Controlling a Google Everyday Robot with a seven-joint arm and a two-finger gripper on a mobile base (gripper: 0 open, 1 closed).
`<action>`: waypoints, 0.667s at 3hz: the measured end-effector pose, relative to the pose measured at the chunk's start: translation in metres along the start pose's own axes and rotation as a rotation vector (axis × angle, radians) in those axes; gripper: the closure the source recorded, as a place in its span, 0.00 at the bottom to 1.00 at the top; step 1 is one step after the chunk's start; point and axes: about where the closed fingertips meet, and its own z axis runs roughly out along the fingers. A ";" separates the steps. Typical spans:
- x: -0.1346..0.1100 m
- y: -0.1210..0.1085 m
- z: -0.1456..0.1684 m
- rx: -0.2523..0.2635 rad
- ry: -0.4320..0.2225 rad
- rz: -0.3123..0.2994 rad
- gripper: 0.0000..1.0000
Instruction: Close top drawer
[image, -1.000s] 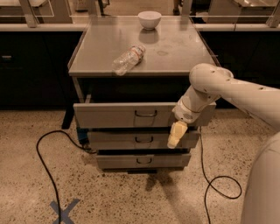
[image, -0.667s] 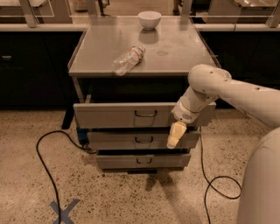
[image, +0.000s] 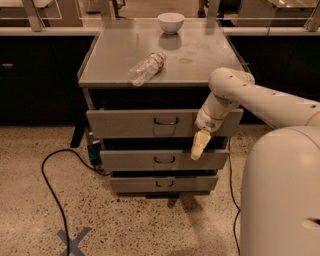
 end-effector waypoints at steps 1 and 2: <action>0.007 -0.036 0.004 0.025 0.052 0.016 0.00; 0.007 -0.036 0.004 0.025 0.052 0.016 0.00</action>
Offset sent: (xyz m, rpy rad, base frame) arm 0.1091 -0.0338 -0.0050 -0.1102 -0.0322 -0.0934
